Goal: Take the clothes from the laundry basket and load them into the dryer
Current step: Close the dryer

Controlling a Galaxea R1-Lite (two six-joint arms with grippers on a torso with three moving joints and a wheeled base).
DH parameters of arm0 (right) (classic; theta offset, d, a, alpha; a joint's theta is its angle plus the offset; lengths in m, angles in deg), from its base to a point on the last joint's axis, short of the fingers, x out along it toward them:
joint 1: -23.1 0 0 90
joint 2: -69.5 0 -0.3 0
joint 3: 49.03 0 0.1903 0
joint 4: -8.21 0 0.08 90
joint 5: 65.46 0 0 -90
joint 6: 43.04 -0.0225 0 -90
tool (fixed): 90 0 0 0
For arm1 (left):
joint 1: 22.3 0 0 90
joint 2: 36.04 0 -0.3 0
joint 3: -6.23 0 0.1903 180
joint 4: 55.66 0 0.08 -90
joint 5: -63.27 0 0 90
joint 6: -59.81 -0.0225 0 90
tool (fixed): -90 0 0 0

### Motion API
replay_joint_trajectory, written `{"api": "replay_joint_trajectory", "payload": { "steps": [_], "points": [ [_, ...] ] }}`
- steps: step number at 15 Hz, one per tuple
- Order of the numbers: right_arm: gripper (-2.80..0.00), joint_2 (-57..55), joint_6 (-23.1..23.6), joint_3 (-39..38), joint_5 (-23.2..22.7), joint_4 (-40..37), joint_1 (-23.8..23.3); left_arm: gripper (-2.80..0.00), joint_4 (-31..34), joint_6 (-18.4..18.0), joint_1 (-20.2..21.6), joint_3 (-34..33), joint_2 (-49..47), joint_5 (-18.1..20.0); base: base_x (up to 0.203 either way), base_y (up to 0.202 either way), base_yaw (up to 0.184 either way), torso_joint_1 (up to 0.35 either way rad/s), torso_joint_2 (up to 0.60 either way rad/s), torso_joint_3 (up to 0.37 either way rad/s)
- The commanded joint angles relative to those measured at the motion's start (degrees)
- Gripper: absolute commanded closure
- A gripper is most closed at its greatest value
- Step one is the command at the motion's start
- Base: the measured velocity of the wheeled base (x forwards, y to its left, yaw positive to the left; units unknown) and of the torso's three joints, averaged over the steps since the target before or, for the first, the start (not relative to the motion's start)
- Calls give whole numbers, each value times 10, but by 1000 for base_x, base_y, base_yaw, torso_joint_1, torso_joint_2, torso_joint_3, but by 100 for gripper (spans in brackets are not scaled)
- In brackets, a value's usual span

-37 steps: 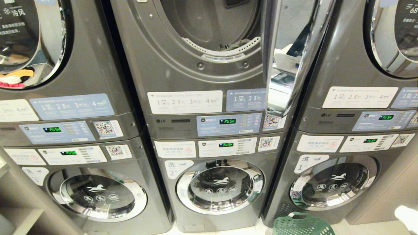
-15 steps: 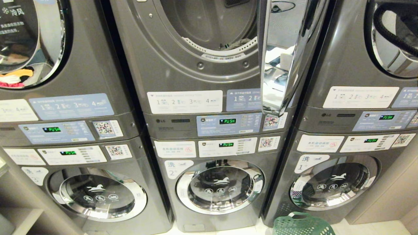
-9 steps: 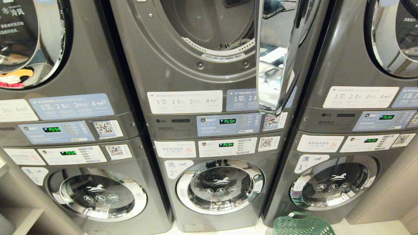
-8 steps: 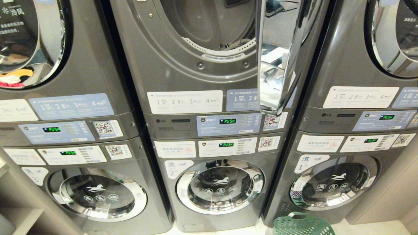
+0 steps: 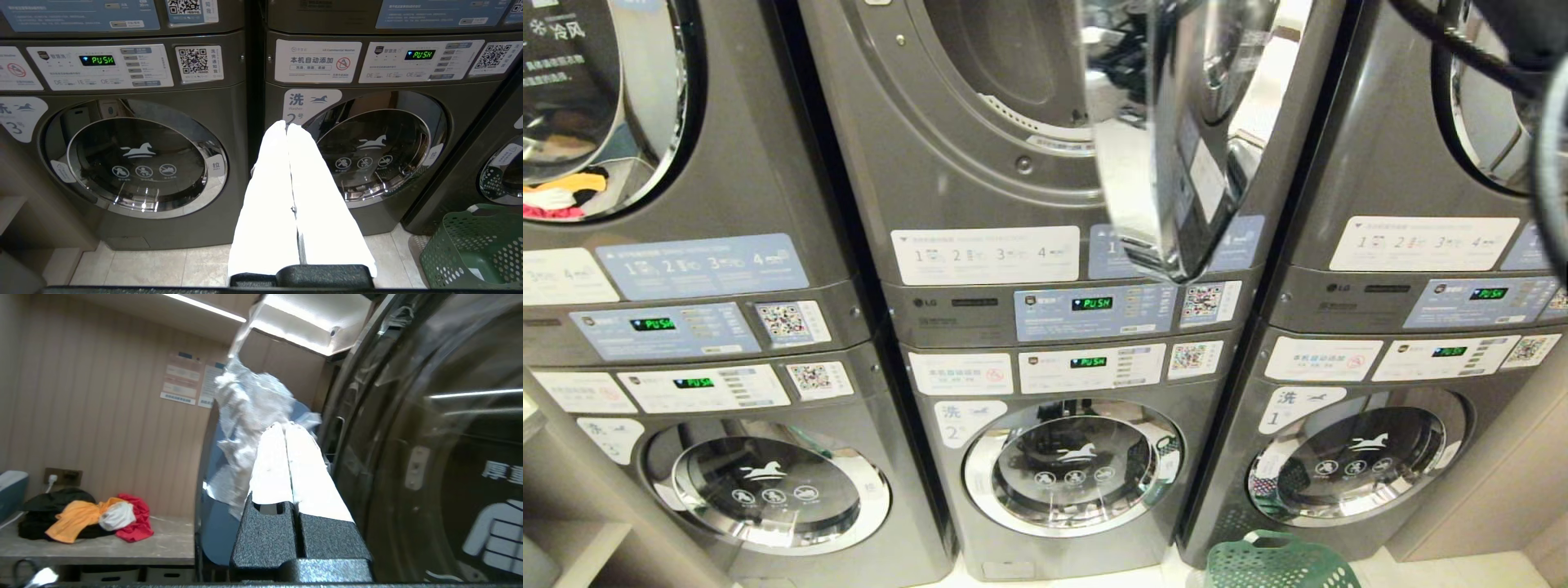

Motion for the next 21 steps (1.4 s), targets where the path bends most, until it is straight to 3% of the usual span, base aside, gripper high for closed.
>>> {"api": "replay_joint_trajectory", "payload": {
  "steps": [1,6,9,12,14,19,21],
  "points": [
    [0,-107,2,61,10,3,-1,0,0,0,0,0,0,0,0,0,0,0,0,0],
    [0,-363,20,373,59,-36,8,0,0,0,0,0,0,0,0,0,0,0,0,0],
    [0,-358,22,389,88,-43,-1,0,0,0,0,0,0,0,0,0,0,0,0,0],
    [0,-221,12,278,106,-50,-65,0,0,0,0,-1,0,0,0,0,0,0,0,0],
    [0,-146,-9,163,110,-51,-111,0,0,0,0,0,0,0,0,0,0,0,0,0],
    [0,86,-38,-244,111,-58,-176,0,0,0,0,0,0,0,0,0,0,0,0,0],
    [0,211,-39,-387,112,-107,-202,0,0,0,0,-1,0,0,0,0,0,0,0,0]
  ]
}}
